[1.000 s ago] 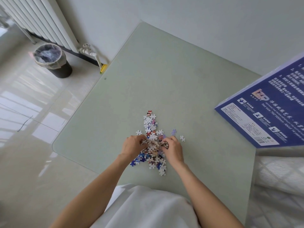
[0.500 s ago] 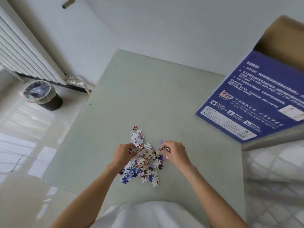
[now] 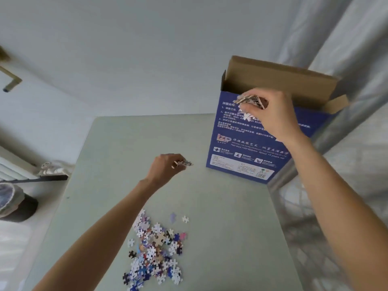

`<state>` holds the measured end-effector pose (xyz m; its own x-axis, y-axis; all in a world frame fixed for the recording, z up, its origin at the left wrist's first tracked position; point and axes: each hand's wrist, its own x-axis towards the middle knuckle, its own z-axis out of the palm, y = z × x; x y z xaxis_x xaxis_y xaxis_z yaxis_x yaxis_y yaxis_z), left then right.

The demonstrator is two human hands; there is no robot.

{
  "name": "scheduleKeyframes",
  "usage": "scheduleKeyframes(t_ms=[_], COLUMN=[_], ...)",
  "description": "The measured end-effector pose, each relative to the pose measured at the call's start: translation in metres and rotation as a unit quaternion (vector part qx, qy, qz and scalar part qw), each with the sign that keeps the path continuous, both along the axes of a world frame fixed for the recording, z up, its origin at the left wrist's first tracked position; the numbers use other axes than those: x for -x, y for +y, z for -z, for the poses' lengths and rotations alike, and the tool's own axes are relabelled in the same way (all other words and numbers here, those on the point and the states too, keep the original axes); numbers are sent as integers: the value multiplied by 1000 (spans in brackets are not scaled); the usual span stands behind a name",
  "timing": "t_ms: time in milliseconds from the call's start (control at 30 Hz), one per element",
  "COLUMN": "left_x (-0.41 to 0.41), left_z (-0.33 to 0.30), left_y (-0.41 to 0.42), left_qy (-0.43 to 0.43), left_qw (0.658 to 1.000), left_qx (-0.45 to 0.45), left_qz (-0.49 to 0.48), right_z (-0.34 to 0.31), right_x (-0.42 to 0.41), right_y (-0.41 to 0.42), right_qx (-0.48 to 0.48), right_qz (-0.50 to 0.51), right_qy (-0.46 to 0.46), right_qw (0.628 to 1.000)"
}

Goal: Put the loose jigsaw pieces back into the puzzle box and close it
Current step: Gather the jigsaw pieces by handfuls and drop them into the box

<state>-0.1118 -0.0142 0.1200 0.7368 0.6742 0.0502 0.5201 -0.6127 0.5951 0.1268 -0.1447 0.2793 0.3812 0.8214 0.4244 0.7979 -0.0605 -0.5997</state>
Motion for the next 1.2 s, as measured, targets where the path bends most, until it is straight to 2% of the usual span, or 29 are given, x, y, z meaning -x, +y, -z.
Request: scheduleKeyframes(t_ms=[167,267,400,500,633,700,867,1100,1200], left_x=[-72,-102,-143,-174,-201,-206,-201,-181,-179], left_z=[-90,-125,-153,-161,-160,-155,-151,-144,-142], left_y=[9,11,19,24,23,23,24,22,22], left_qy=[-130,-194,-269,-252,-111,-78,-98,-122,-124], left_qw=[985,971,946,943,961,966,976,961,958], left_qx=[-94,-123,-158,-193,-223,-214,-153,-193,-211], left_qz=[57,72,86,104,120,122,121,157,151], right_z=[-6,-2,2,4,2,2,-3,-10,-8], right_x=[-53,-73,-88,-92,-97,-100,-106,-100,-97], right_y=[9,13,13,12,10,9,10,20,21], right_qx=[-27,-11,46,69,75,86,96,117,102], right_qz=[63,71,52,37,49,52,50,-13,-10], right_qy=[-86,-153,-184,-173,-133,-127,-154,-144,-145], right_qw=[994,986,981,982,987,987,982,983,984])
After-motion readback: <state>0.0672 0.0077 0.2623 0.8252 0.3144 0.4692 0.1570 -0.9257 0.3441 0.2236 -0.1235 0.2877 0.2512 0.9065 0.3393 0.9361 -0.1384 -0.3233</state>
